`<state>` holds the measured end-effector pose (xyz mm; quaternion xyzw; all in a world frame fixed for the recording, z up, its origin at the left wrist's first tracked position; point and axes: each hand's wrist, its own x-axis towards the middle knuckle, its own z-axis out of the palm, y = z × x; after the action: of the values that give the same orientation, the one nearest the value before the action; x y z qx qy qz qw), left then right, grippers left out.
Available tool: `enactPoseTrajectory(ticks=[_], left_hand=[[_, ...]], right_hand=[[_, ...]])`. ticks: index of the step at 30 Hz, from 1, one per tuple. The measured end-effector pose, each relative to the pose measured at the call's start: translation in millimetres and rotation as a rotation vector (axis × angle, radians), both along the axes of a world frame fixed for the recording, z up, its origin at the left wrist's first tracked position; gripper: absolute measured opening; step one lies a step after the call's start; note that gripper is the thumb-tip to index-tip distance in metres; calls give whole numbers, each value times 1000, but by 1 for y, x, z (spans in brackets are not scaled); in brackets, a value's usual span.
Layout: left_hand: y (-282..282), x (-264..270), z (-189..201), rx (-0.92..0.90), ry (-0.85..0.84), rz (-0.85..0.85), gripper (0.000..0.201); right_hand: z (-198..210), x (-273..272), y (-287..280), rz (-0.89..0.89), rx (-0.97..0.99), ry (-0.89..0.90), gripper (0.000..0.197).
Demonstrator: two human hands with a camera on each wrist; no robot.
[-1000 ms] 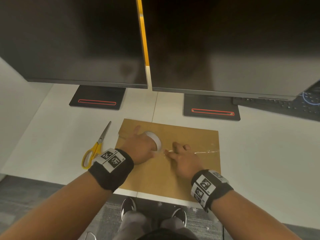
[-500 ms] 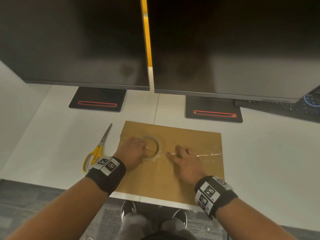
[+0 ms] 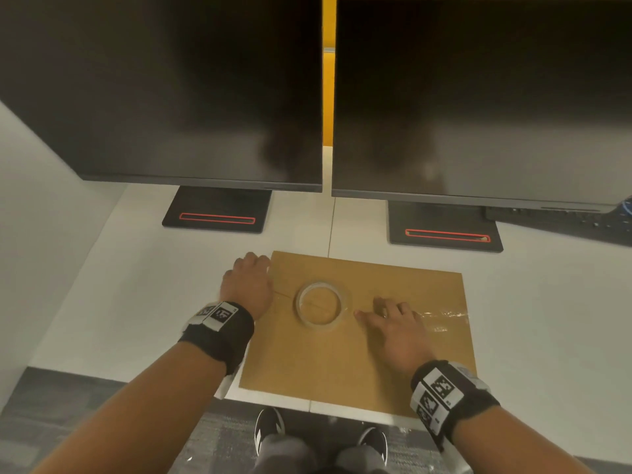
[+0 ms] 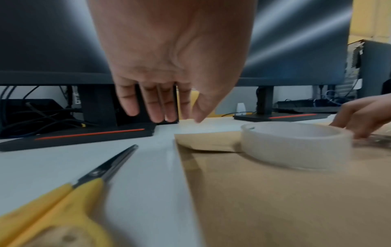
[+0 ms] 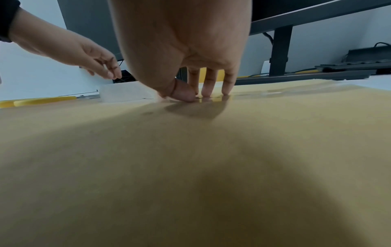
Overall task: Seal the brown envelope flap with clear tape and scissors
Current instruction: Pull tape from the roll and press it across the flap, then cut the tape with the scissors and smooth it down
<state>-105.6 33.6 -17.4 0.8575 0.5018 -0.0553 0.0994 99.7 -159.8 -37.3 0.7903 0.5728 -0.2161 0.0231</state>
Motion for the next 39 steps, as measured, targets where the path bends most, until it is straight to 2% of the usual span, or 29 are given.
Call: enactPoseTrajectory(ticks=[3, 7, 14, 17, 22, 24, 26, 28, 30, 35, 39], left_hand=[[13, -10, -7, -93, 127, 170, 51], [22, -23, -17, -143, 134, 280, 42], [30, -34, -24, -196, -53, 304, 27], [30, -33, -19, -251, -70, 314, 25], [30, -21, 2, -264, -108, 174, 23], [28, -11, 14, -265, -178, 129, 21], [24, 2, 26, -297, -321, 102, 19], [16, 18, 39, -363, -491, 91, 19], [2, 38, 55, -460, -632, 79, 15], [-29, 89, 73, -438, -685, -35, 10], [-45, 119, 67, -518, -785, 17, 8]], right_hand=[[-1, -4, 1, -43, 27, -2, 60], [-1, -7, 2, -77, 48, 17, 58], [-3, -7, 1, -99, 33, 32, 59], [-3, -6, 1, -90, 38, 24, 60], [-2, -3, -1, -56, 45, 26, 59], [-1, -1, -3, -40, 35, 49, 60], [0, 2, -3, -37, 54, 85, 55], [1, 4, -2, -66, 135, 132, 46], [4, 7, 0, -129, 217, 224, 44], [22, 9, 6, -272, 430, 497, 64], [30, 16, 6, -223, 496, 450, 72]])
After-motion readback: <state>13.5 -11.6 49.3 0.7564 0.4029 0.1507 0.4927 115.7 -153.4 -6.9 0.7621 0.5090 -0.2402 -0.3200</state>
